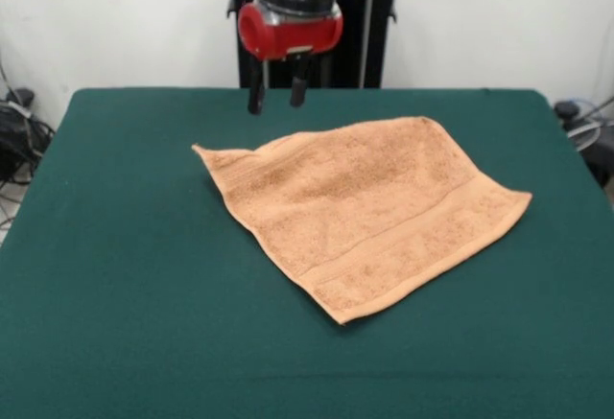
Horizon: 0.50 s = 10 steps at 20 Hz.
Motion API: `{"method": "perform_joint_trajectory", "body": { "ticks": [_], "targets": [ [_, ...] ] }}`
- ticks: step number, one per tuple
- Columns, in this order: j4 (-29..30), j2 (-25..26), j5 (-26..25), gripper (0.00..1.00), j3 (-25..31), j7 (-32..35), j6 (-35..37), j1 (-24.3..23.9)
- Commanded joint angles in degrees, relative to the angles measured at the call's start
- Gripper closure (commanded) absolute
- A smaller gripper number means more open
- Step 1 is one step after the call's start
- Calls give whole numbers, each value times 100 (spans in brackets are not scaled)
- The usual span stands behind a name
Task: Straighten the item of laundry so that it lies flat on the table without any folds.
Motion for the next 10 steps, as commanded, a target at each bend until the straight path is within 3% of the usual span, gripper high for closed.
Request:
{"method": "perform_joint_trajectory", "body": {
  "ticks": [1,10],
  "targets": [
    [424,-407,134,0,297,834,315,250],
    [479,-88,-150,0,36,1089,-309,483]
  ]
}}
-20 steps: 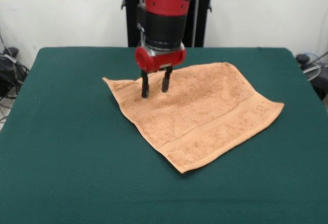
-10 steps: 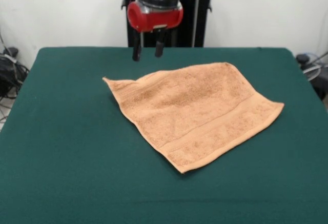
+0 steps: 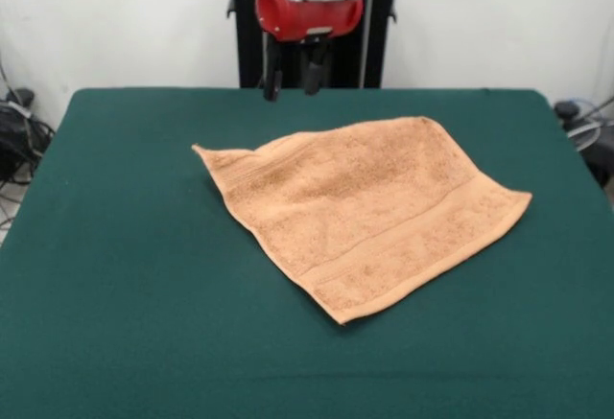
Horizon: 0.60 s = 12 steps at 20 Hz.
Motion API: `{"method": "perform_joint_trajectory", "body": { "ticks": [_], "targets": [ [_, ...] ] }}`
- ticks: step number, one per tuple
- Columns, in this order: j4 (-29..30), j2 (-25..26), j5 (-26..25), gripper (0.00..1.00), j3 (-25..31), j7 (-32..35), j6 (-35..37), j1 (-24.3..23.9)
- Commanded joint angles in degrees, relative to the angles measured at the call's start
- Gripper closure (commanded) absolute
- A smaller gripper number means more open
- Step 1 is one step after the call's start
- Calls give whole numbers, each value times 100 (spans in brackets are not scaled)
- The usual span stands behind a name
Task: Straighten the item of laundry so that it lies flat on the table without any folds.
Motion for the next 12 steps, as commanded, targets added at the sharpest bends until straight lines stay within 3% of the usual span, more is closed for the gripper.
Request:
{"method": "perform_joint_trajectory", "body": {
  "ticks": [1,12],
  "targets": [
    [467,181,-150,0,26,1125,-338,266],
    [598,-43,77,0,-209,1479,-184,844]
  ]
}}
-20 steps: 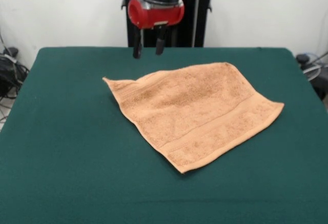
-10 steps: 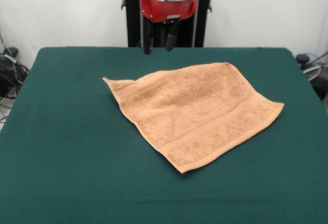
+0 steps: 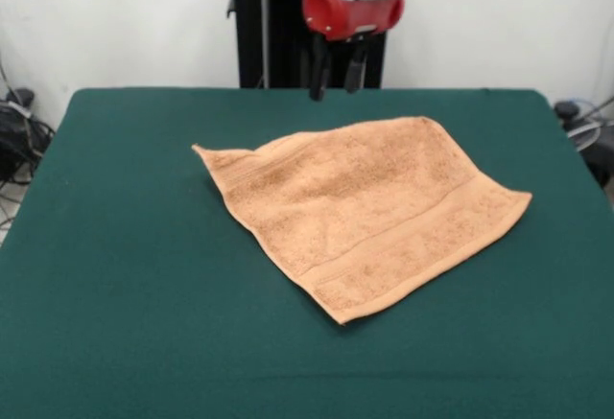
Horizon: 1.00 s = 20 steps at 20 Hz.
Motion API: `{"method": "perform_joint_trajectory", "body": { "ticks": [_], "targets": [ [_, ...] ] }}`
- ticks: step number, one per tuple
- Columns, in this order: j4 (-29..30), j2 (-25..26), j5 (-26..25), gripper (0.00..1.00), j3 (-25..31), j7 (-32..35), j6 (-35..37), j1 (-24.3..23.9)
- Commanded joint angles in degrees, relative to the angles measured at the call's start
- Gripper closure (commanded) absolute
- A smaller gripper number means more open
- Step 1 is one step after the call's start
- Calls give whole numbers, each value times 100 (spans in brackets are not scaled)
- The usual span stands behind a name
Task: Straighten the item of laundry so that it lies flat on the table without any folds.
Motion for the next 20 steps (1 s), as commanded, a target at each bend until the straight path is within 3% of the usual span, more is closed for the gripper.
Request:
{"method": "perform_joint_trajectory", "body": {
  "ticks": [1,20],
  "targets": [
    [539,62,81,0,-198,1521,-221,378],
    [376,1616,49,0,-422,1426,-1897,235]
  ]
}}
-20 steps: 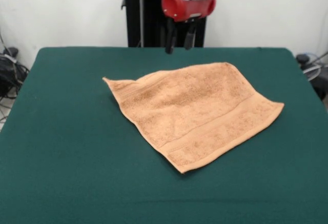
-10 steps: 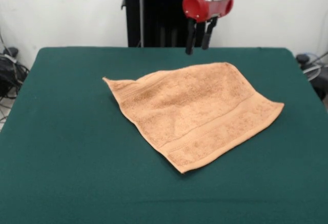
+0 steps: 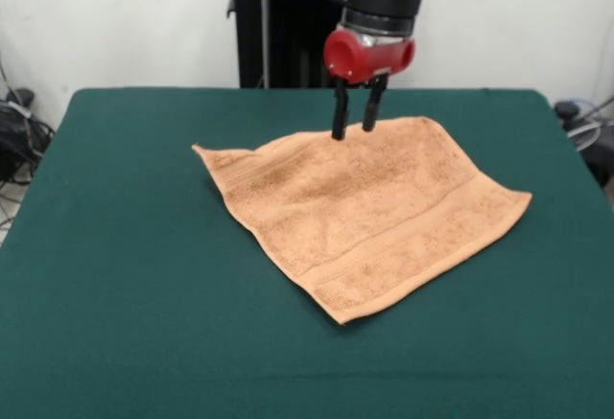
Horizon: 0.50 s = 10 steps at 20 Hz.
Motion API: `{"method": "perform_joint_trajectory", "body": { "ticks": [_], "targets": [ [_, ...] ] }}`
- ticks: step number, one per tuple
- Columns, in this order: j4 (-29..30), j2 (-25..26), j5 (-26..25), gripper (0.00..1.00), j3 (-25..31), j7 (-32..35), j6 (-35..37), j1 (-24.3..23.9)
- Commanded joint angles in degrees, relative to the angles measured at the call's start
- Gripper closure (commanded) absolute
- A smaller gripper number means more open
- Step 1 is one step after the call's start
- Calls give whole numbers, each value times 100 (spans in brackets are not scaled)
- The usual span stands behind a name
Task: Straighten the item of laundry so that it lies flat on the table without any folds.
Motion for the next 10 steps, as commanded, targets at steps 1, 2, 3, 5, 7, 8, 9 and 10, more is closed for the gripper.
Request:
{"method": "perform_joint_trajectory", "body": {
  "ticks": [1,2,3,5,7,8,9,10],
  "targets": [
    [263,778,42,0,-85,1422,-460,-86],
    [277,828,44,0,-90,1423,-543,-96],
    [276,902,40,0,-108,1432,-640,-94],
    [256,1068,33,0,-152,1451,-839,-85],
    [209,1246,17,0,-182,1443,-1021,-97],
    [192,1301,5,0,-194,1428,-1072,-110],
    [174,1356,-6,0,-206,1412,-1123,-122],
    [168,1410,-26,0,-200,1392,-1184,-158]
  ]
}}
